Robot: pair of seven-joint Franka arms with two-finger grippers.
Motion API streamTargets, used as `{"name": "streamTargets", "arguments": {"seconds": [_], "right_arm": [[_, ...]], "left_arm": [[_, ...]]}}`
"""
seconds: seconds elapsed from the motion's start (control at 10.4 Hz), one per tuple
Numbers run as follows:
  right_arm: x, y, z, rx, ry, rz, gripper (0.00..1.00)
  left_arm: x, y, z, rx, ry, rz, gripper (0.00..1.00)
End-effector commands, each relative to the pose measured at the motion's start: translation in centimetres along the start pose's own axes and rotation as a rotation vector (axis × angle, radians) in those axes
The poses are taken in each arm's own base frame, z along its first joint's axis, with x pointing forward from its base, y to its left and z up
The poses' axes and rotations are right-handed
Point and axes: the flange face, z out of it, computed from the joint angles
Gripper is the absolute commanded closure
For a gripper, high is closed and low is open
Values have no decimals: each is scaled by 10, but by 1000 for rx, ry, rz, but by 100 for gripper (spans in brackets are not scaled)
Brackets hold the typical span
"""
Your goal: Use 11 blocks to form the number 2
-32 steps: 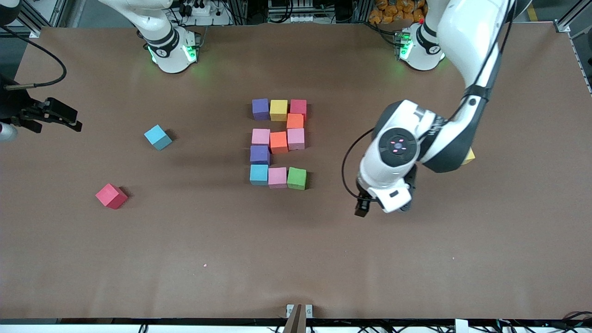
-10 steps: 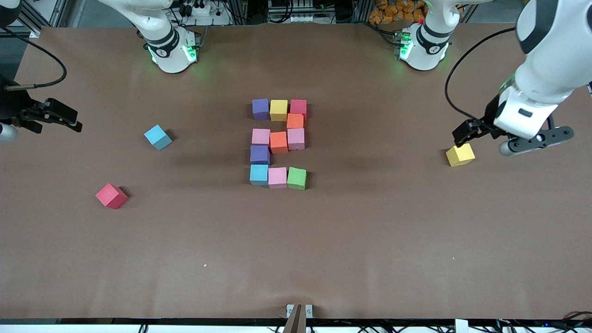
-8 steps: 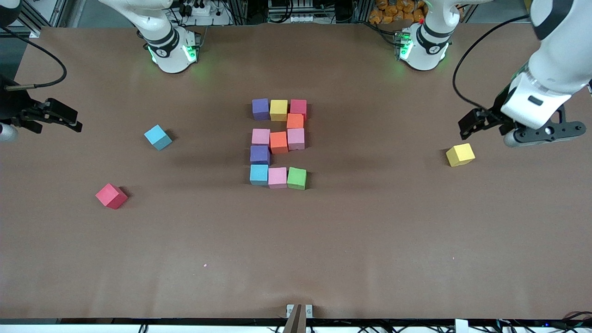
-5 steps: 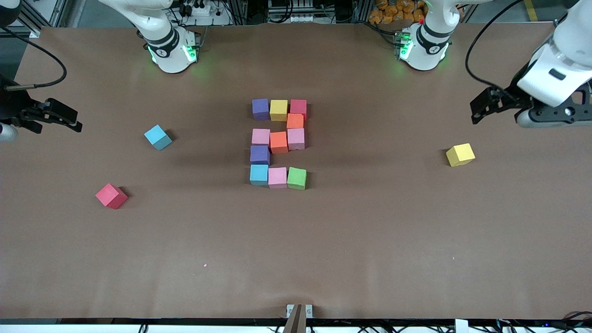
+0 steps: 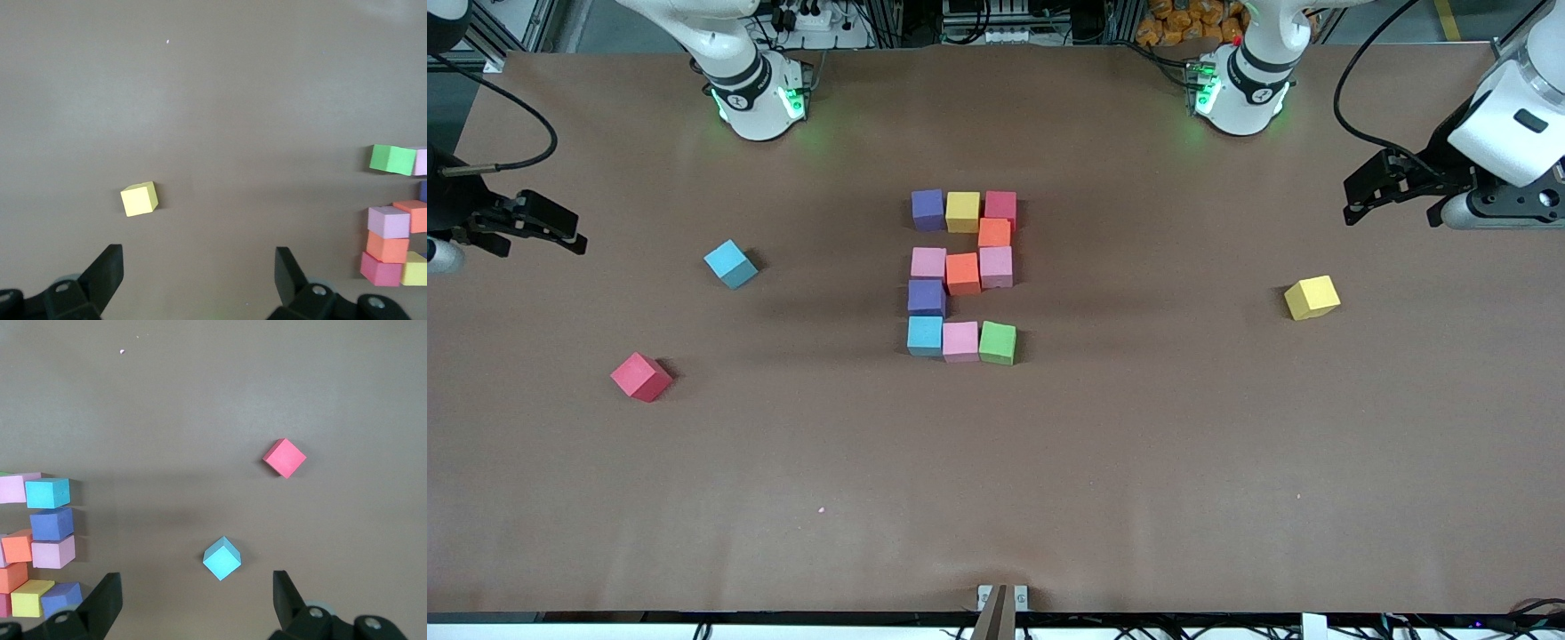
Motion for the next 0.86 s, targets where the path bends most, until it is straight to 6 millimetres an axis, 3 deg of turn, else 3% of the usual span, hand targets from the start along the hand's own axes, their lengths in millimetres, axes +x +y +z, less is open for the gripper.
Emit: {"name": "streamTargets", "arguments": {"seconds": [0.0, 0.77], "right_arm": [[-1, -3, -2, 13, 7, 13, 0], [4, -2, 0, 34, 23, 18, 0]], "left_arm": [[-3, 6, -8, -22, -4, -51, 0], [-5, 6, -11, -20, 1, -35, 0]]}}
